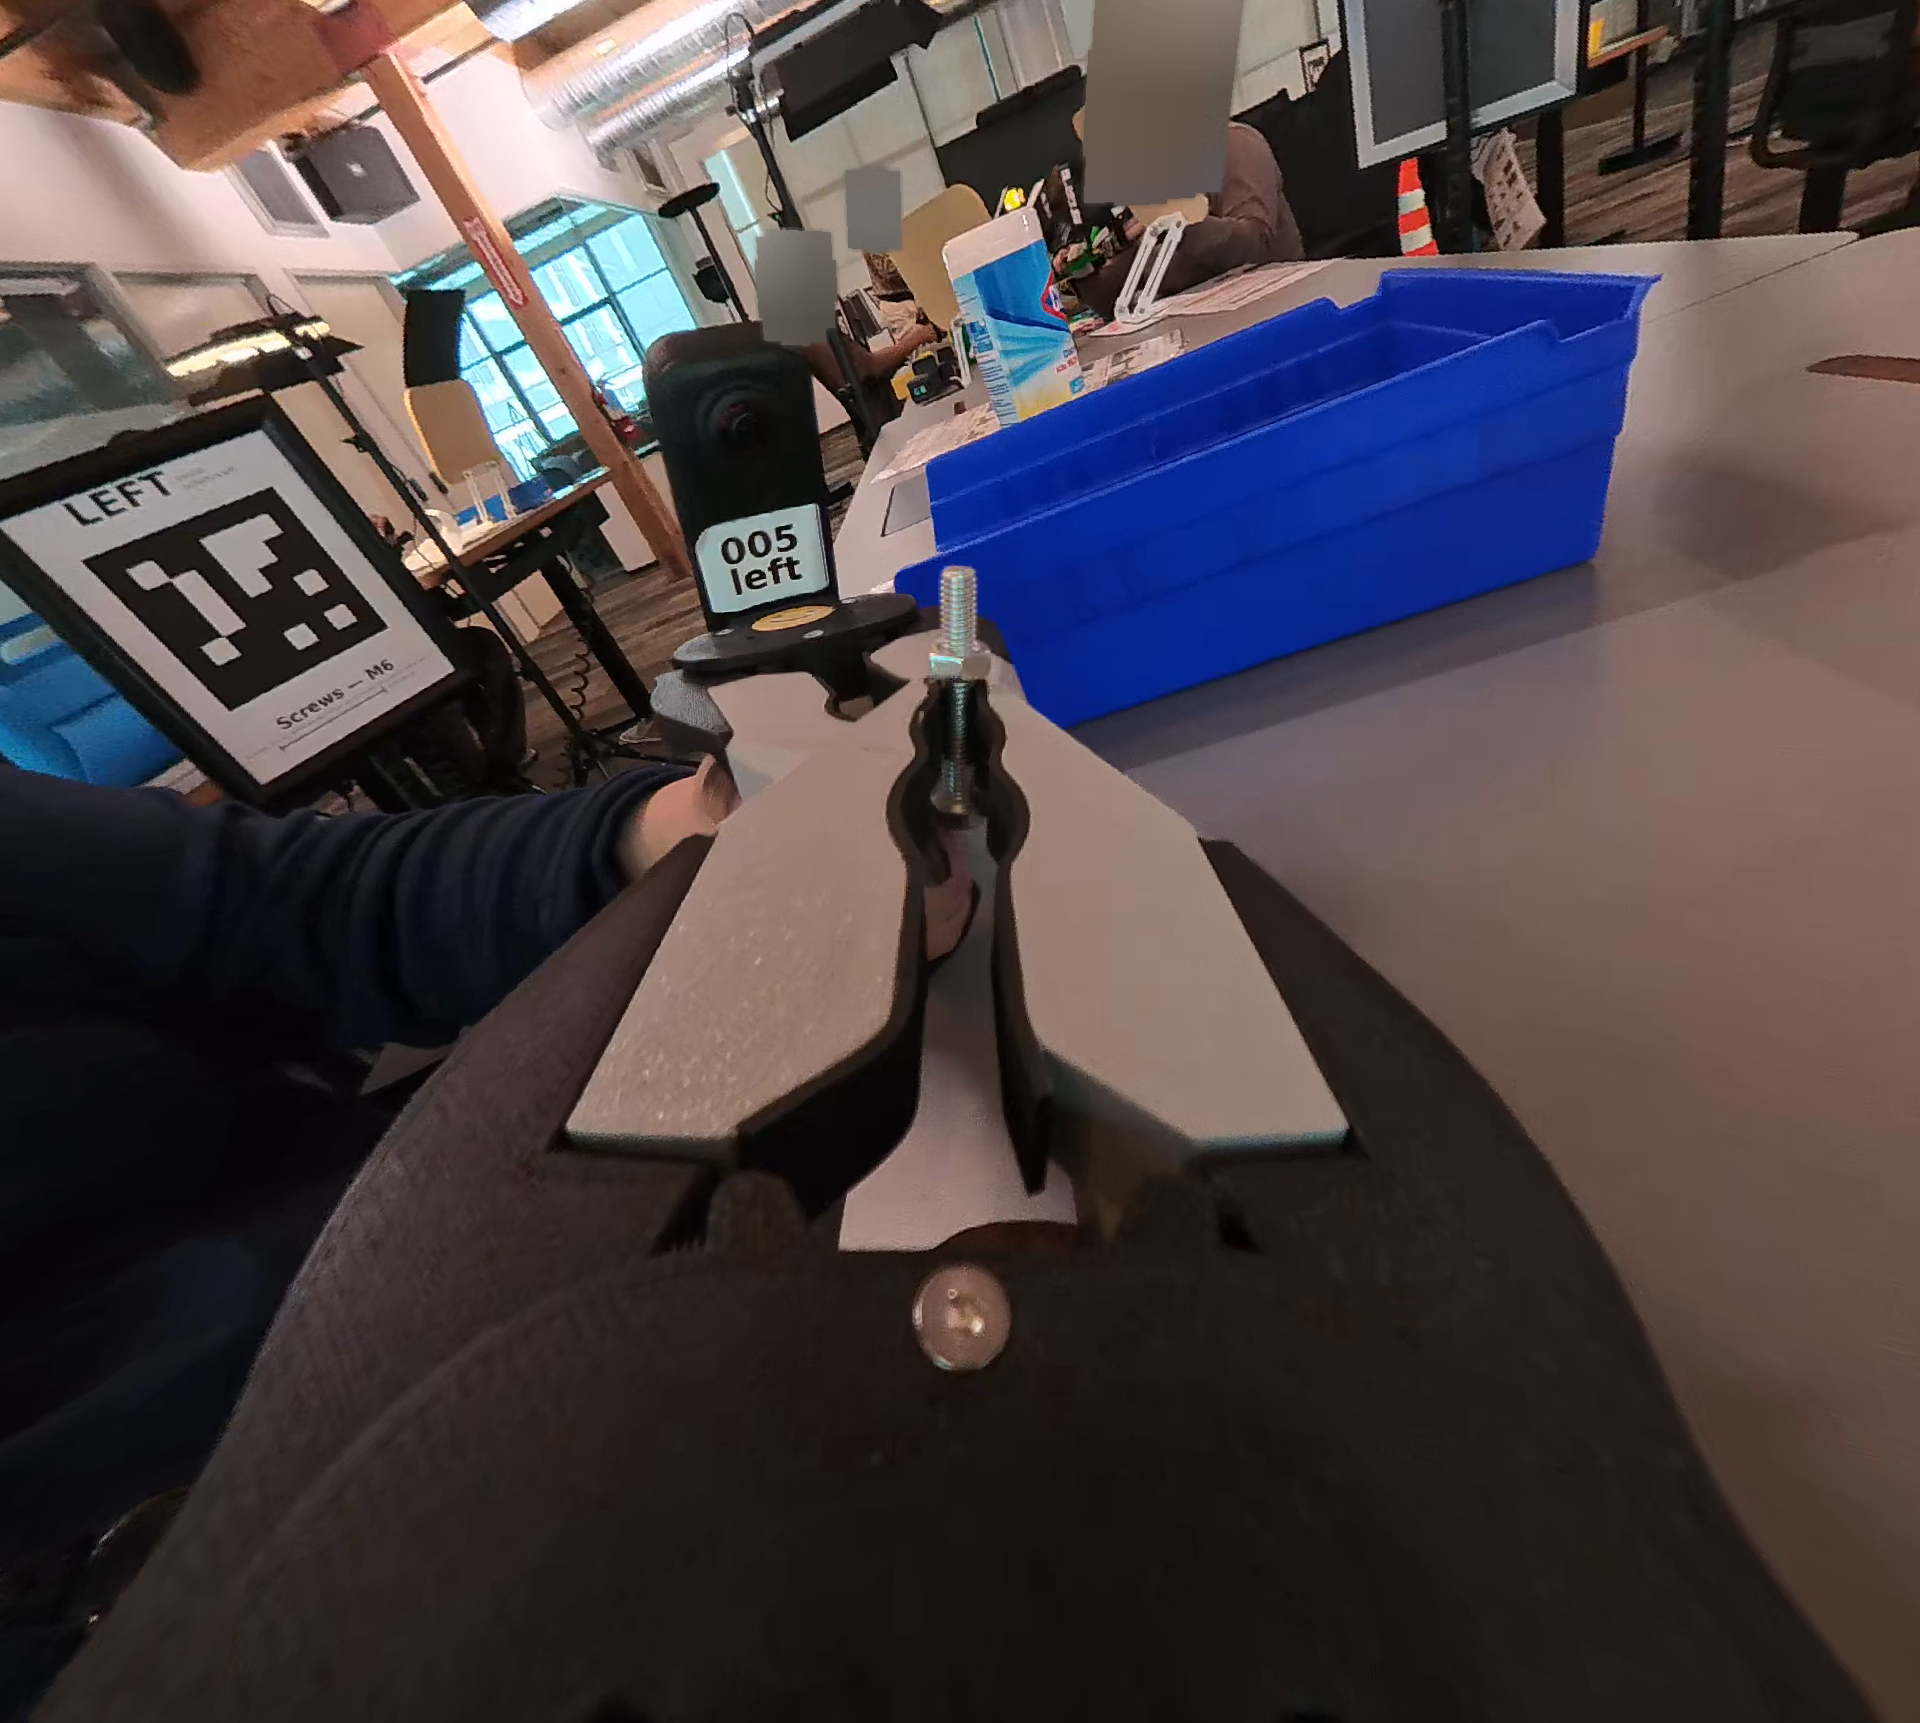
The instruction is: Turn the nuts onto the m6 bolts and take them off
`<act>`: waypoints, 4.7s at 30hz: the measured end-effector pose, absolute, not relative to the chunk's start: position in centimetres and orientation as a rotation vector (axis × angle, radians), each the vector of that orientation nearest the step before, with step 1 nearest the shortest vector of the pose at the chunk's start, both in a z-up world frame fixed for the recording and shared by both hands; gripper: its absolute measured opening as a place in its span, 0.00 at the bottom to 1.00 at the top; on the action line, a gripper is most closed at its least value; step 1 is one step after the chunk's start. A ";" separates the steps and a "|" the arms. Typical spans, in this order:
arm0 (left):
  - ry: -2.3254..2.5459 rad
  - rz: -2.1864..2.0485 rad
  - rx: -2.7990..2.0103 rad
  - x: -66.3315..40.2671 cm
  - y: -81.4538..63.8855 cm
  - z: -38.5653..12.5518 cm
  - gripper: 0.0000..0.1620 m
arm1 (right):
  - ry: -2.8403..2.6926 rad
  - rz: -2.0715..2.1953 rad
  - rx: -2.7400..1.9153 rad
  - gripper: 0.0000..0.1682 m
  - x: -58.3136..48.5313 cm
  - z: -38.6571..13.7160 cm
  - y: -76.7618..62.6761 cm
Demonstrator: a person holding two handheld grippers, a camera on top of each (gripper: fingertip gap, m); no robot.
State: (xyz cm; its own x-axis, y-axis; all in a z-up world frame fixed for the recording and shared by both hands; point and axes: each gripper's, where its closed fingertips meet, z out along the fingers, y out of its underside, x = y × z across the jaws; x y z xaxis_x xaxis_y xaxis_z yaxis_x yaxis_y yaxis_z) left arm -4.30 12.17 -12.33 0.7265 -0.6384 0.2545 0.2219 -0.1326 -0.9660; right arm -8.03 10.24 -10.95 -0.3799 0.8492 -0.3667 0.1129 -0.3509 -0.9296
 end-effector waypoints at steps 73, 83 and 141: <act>0.404 -0.332 -1.546 -6.0 13.0 -12.7 0.05 | -1.256 1.603 -1.252 0.18 -6.6 -8.3 12.3; 0.352 -0.347 -1.523 -6.9 12.9 -12.1 0.05 | -1.123 1.611 -1.331 0.13 -5.5 -8.3 15.6; 0.359 -0.529 -1.566 -5.2 12.7 -13.0 0.03 | -1.471 1.379 -1.314 0.01 -7.3 -11.5 11.4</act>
State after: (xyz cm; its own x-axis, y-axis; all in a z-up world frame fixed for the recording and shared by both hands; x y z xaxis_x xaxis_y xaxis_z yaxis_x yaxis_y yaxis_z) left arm -5.22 12.69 -13.00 0.8399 -0.5307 0.1138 0.0903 -0.0702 -0.9934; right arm -7.29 11.44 -11.54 -0.2224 0.9656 -0.1350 0.1969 -0.0911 -0.9762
